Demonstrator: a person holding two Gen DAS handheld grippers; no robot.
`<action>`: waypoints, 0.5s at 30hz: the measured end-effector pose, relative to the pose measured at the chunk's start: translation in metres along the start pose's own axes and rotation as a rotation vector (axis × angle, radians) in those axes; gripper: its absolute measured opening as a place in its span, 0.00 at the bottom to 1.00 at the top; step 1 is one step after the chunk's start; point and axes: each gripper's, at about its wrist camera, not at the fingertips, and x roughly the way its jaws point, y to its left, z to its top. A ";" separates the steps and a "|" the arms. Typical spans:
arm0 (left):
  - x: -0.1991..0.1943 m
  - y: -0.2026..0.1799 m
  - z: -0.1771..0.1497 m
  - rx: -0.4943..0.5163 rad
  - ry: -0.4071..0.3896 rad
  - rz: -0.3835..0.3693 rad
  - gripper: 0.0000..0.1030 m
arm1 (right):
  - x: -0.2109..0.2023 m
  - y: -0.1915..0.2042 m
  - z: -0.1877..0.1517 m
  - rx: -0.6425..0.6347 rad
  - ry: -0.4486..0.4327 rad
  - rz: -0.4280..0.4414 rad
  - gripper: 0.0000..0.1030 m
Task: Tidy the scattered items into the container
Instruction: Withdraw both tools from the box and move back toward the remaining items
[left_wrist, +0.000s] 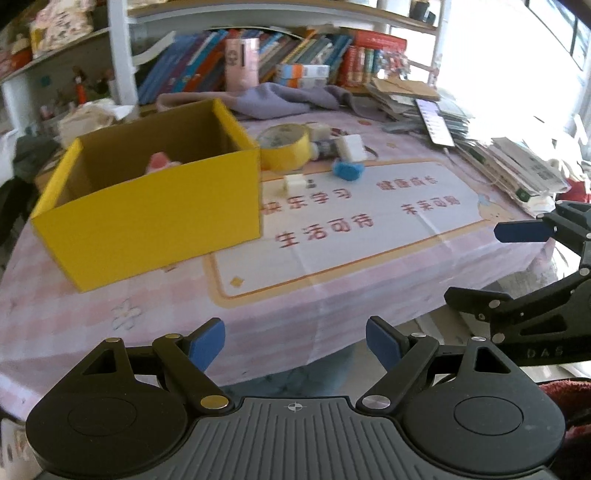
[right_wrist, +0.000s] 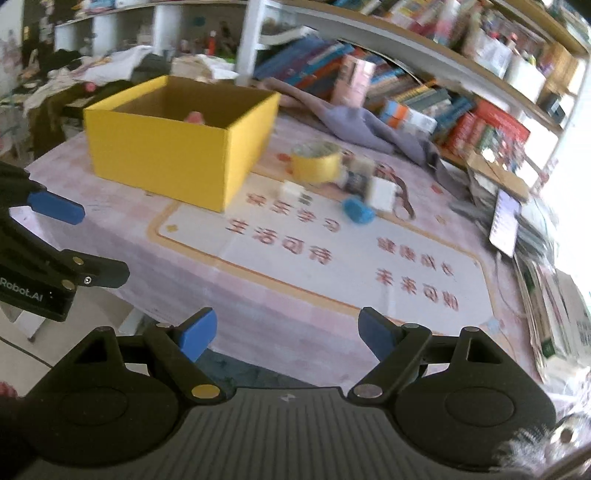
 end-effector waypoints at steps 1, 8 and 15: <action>0.004 -0.005 0.003 0.013 0.005 -0.011 0.83 | 0.000 -0.003 -0.002 -0.001 0.002 -0.008 0.81; 0.020 -0.036 0.027 0.105 -0.017 -0.067 0.83 | 0.004 -0.039 -0.009 0.067 0.016 -0.059 0.76; 0.039 -0.063 0.046 0.181 -0.025 -0.114 0.83 | 0.008 -0.078 -0.012 0.162 0.021 -0.109 0.76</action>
